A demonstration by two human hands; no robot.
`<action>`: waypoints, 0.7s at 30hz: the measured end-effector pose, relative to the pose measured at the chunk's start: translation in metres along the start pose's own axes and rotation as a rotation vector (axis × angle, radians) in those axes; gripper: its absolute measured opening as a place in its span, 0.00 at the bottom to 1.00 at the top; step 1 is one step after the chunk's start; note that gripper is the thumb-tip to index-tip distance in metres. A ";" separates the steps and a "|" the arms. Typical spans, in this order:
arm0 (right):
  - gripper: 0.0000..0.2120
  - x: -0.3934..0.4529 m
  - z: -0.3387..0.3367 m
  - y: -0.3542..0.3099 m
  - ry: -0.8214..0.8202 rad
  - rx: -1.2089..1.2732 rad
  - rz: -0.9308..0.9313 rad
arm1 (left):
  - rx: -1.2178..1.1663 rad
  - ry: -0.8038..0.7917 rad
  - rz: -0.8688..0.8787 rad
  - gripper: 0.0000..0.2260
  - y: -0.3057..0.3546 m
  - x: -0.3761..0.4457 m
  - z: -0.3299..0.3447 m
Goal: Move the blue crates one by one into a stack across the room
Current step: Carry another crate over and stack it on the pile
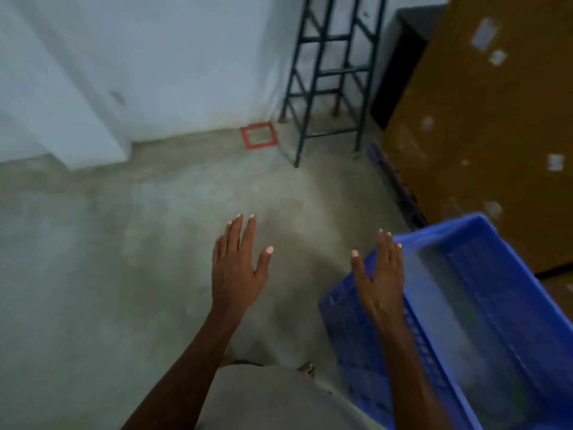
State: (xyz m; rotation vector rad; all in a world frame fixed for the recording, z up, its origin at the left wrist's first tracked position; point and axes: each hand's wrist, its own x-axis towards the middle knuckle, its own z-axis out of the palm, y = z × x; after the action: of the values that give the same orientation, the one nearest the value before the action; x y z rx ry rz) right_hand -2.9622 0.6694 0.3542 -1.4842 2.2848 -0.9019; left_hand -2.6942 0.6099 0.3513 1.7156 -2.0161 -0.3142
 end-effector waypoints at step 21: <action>0.36 -0.153 0.421 -0.503 -0.786 0.022 -0.831 | 0.137 0.439 -0.906 0.30 -0.485 -0.137 -0.278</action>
State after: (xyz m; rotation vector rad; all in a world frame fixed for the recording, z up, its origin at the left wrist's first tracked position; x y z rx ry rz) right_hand -2.3065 0.5164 0.3311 -2.2818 1.0890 -0.3542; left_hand -2.1242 0.6854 0.3386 2.4389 -0.8863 -0.0606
